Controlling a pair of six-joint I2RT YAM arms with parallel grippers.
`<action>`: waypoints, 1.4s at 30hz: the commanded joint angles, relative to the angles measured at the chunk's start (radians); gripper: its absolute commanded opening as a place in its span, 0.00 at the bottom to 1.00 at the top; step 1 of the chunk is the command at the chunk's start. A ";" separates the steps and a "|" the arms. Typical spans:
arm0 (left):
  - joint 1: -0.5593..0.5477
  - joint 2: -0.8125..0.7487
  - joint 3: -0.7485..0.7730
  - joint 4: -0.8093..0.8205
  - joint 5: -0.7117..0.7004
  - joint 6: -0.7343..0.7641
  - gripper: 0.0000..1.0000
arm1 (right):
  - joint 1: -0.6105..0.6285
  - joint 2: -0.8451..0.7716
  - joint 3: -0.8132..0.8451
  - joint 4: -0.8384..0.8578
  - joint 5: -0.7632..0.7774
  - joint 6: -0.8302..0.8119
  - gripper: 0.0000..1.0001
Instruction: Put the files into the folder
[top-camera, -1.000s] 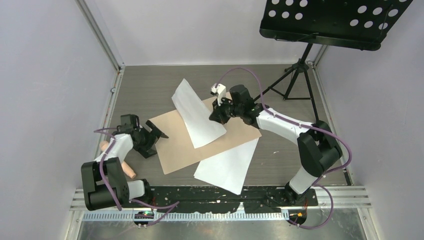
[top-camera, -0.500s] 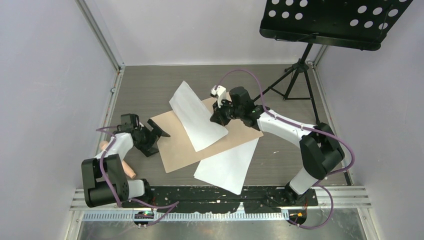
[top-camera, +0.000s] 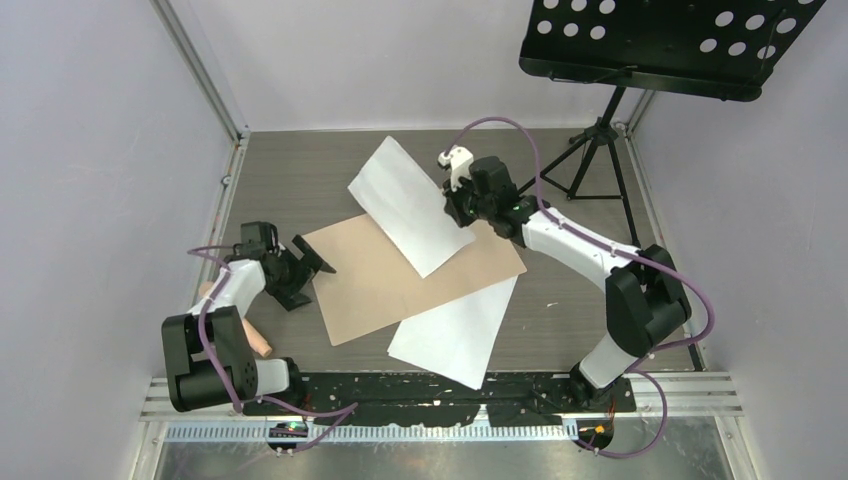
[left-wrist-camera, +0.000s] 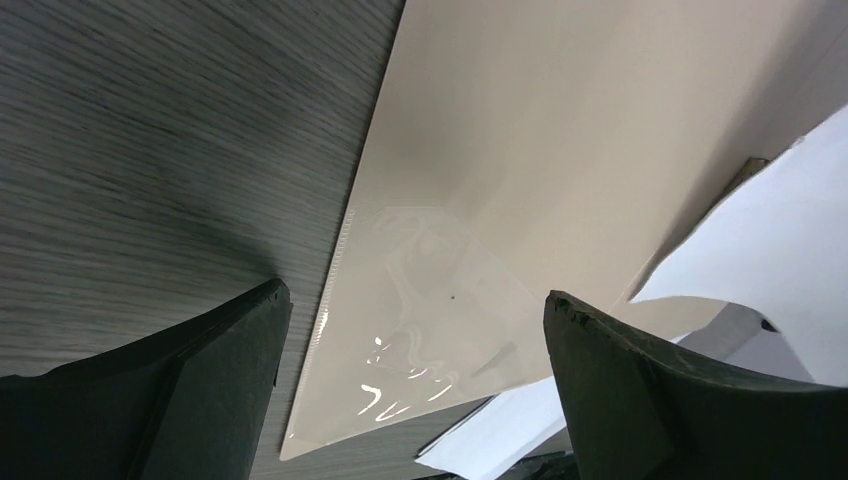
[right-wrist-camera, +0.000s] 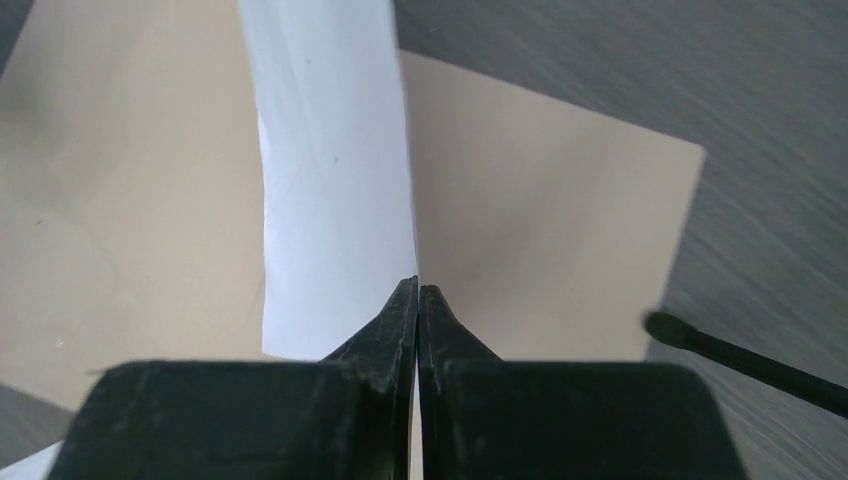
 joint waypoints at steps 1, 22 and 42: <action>-0.015 0.000 0.067 -0.080 -0.116 0.048 1.00 | -0.025 -0.001 0.089 -0.047 0.206 -0.031 0.06; -0.130 0.048 0.203 -0.212 -0.313 0.048 1.00 | -0.186 0.158 0.216 -0.350 -0.025 0.136 0.05; -0.137 0.061 0.246 -0.222 -0.372 0.069 1.00 | -0.216 0.107 0.096 -0.406 -0.073 0.164 0.06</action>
